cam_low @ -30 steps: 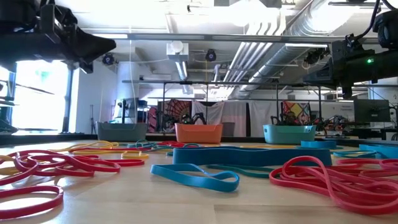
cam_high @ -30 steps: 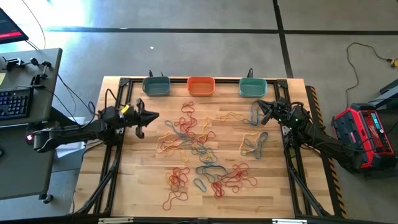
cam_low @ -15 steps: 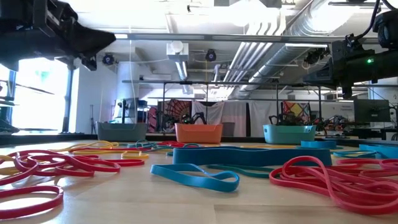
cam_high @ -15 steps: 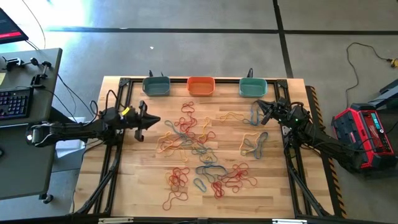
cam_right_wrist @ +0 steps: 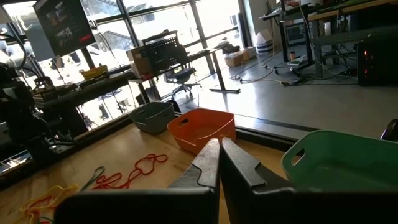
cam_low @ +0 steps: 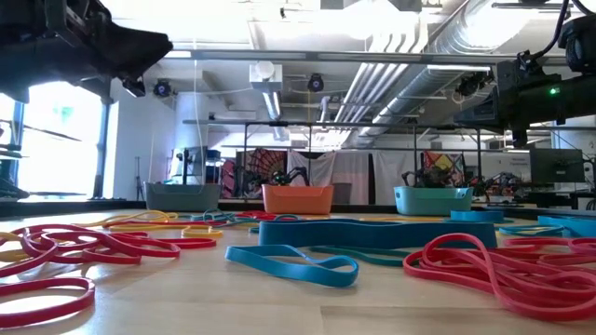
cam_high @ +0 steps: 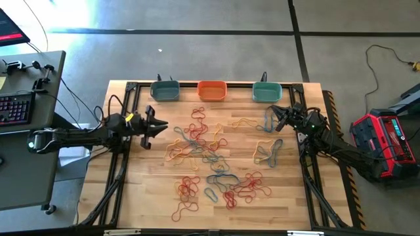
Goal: Sort rubber bands into baskets
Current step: Put the red rubber band into the blue bin
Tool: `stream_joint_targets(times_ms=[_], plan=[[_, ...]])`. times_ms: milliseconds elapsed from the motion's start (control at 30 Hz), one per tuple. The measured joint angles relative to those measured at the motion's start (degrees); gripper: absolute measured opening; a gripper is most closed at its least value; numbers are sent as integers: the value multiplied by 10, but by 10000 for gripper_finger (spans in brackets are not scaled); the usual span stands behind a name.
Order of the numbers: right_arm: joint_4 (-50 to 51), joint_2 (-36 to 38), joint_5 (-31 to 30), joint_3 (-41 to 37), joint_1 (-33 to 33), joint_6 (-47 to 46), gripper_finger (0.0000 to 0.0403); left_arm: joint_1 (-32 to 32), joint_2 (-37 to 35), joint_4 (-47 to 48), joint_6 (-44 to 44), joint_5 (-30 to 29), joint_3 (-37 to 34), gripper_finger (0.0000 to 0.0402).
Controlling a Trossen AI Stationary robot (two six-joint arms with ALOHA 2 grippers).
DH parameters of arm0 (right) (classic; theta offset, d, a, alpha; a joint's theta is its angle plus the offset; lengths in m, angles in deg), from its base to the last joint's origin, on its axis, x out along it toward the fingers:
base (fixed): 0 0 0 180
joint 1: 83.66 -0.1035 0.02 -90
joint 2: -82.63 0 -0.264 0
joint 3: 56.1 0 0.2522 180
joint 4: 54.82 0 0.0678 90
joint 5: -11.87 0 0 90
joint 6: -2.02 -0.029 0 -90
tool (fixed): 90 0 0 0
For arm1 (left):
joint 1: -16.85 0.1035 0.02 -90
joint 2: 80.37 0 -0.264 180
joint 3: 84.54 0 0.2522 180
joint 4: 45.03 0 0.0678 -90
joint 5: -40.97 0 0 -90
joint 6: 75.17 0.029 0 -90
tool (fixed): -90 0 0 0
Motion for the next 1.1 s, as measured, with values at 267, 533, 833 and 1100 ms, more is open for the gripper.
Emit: stream_joint_targets(times_ms=[267,533,833,1100], plan=[[0,0,0,0,0,0,0,0,22,-33,-13,-39,0,88],[0,0,0,0,0,0,0,2,53,-62,-4,-61,0,87],[0,0,0,0,0,0,0,0,59,-74,17,-28,13,85],[0,0,0,0,0,0,0,-23,92,-151,56,-28,16,85]])
